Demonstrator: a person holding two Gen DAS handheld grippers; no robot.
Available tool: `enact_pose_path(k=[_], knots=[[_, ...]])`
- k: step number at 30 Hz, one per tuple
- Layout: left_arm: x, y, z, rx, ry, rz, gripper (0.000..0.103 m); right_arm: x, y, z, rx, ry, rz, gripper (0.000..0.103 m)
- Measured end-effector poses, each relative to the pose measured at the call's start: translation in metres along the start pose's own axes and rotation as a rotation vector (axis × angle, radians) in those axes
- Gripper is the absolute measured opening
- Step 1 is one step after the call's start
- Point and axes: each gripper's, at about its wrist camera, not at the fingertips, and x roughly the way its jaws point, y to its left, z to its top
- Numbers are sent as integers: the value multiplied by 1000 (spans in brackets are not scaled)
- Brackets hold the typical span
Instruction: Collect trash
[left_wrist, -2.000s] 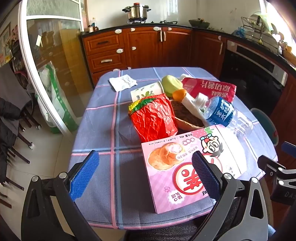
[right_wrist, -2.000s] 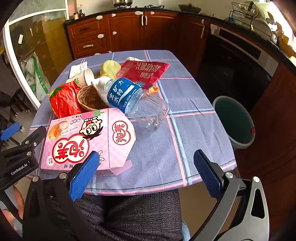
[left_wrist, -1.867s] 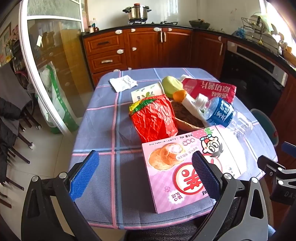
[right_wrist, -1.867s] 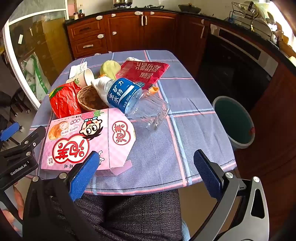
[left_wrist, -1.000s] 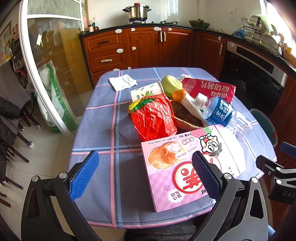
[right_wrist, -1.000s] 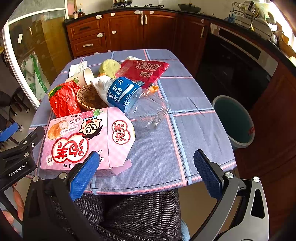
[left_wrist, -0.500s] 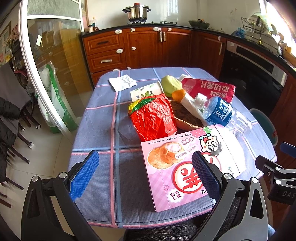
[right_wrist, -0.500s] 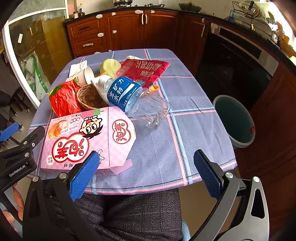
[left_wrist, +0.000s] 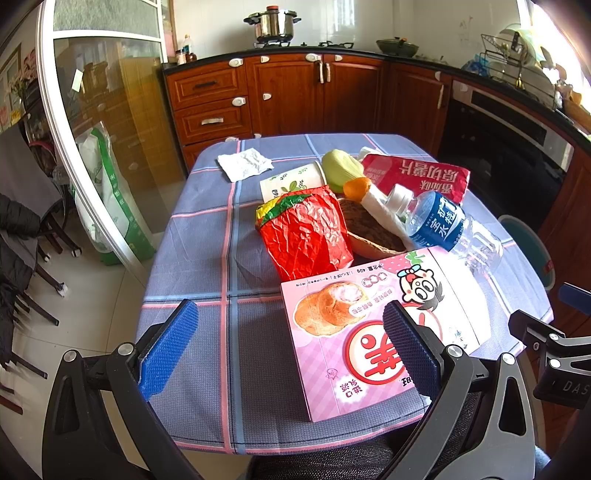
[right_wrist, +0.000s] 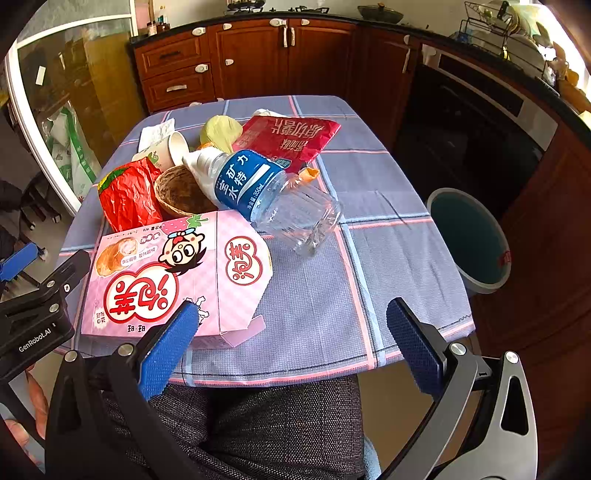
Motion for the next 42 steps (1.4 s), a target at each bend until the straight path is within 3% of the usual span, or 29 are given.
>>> enact_pose_path(k=[12, 18, 23, 28, 32, 35, 40, 42], knots=[[6, -5, -4, 13, 19, -10, 100, 7, 3, 1, -5, 24, 62, 98], [14, 4, 2, 3, 40, -42, 100, 18, 4, 6, -20, 34, 148, 98], [35, 25, 6, -54, 92, -104, 100, 42, 5, 12, 0, 119, 244, 98], [51, 38, 10, -42, 106, -84, 100, 67, 1, 22, 45, 168, 384, 98], [66, 44, 15, -11, 125, -78, 100, 87, -6, 32, 70, 191, 455, 89], [78, 46, 20, 5, 144, -85, 100, 100, -7, 34, 99, 241, 544, 74], [98, 45, 31, 3, 167, -132, 100, 112, -7, 33, 142, 274, 648, 72], [103, 42, 35, 5, 175, -140, 100, 112, -8, 31, 161, 280, 681, 63]])
